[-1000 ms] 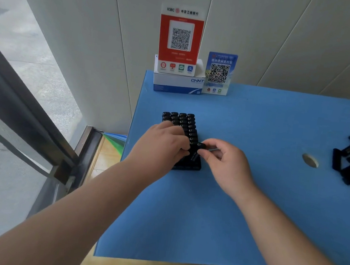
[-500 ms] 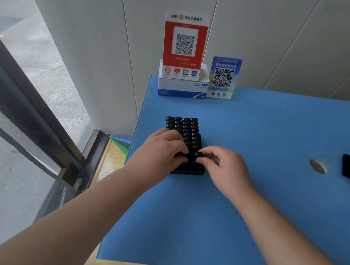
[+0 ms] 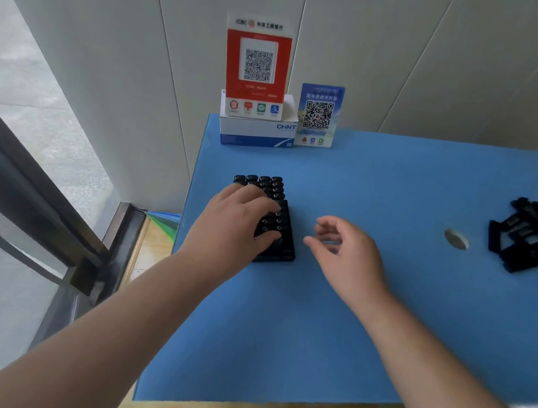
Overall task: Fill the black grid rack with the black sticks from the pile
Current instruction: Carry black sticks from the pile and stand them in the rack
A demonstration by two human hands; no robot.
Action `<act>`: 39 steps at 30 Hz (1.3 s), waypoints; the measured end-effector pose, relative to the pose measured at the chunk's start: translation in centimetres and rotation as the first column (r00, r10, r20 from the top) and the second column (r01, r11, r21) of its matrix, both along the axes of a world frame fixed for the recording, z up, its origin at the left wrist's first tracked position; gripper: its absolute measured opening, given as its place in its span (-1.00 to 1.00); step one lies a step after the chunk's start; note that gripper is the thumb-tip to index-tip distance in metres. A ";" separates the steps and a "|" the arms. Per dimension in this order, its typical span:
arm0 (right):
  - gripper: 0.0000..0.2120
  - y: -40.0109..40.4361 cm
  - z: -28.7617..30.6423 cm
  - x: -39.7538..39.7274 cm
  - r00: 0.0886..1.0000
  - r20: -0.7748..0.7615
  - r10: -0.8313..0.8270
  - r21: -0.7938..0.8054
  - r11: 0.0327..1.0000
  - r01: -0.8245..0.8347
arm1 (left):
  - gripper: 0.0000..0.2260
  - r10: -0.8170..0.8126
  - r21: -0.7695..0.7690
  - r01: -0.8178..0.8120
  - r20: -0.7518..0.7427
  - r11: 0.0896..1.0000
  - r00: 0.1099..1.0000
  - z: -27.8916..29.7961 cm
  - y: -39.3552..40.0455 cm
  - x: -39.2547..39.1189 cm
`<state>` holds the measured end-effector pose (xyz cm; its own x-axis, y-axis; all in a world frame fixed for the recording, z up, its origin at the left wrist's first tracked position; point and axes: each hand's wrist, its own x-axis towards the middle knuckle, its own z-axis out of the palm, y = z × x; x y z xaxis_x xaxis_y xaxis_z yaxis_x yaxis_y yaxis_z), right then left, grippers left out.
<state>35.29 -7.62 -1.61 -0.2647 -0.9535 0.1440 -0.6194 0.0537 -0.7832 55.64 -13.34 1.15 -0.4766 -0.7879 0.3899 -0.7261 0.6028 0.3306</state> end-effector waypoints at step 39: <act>-0.56 31.7 5.2 -37.8 0.755 -0.554 -0.352 0.117 0.864 0.489 | -0.49 -0.371 0.207 0.329 0.216 0.921 0.903 1.2 20.7 -42.7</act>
